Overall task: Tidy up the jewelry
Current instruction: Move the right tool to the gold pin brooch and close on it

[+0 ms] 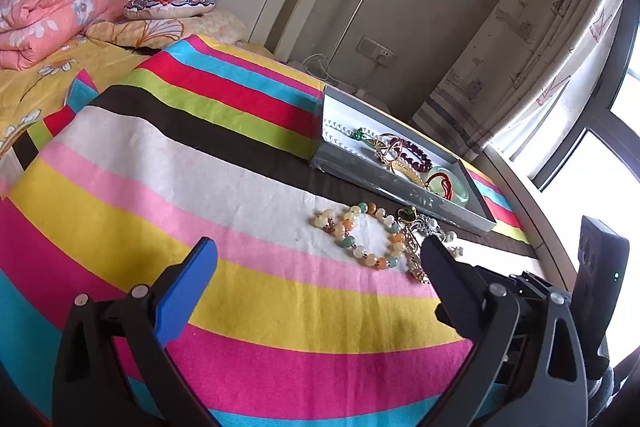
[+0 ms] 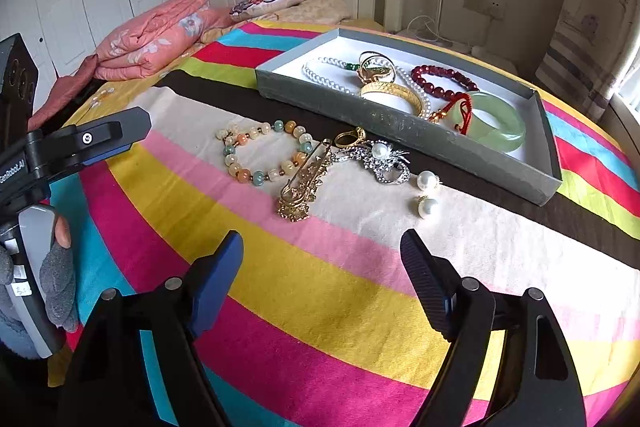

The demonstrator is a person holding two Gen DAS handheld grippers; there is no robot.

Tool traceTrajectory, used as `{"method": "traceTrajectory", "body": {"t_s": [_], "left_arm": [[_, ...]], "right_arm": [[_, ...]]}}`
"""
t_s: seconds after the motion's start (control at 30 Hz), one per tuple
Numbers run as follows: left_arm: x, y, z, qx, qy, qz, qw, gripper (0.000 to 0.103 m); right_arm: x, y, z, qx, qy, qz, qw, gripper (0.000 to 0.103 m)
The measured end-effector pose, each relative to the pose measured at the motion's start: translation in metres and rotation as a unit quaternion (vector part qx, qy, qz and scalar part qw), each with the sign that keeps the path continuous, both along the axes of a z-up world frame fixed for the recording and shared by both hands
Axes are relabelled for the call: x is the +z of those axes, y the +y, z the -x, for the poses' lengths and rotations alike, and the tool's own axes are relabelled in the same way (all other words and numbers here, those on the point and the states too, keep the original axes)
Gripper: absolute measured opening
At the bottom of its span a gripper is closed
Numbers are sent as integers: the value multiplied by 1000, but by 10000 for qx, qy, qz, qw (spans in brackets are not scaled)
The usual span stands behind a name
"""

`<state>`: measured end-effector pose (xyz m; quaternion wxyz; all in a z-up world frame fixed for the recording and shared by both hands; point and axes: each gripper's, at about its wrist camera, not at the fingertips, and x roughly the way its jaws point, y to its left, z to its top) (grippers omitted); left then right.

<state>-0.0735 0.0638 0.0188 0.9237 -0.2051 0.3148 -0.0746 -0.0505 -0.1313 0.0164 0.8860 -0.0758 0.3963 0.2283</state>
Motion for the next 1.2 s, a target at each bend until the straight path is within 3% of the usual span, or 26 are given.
{"method": "traceTrajectory", "body": {"t_s": [0.33, 0.5, 0.73, 1.03, 1.2], "left_arm": [[1, 4, 2, 0, -101, 83, 9999, 100], [1, 3, 3, -1, -125, 98, 9999, 100], [1, 2, 3, 1, -99, 83, 9999, 100], [-2, -3, -5, -130, 153, -48, 9998, 100], [4, -33, -7, -482, 174, -704, 9962, 100]], "right_arm": [[-3, 34, -31, 159, 285, 369, 9988, 60], [0, 33, -33, 193, 262, 351, 9989, 26], [0, 8, -18, 72, 182, 157, 9997, 25], [15, -67, 9, -351, -48, -398, 9986, 25], [12, -106, 15, -763, -74, -396, 9963, 25]]}}
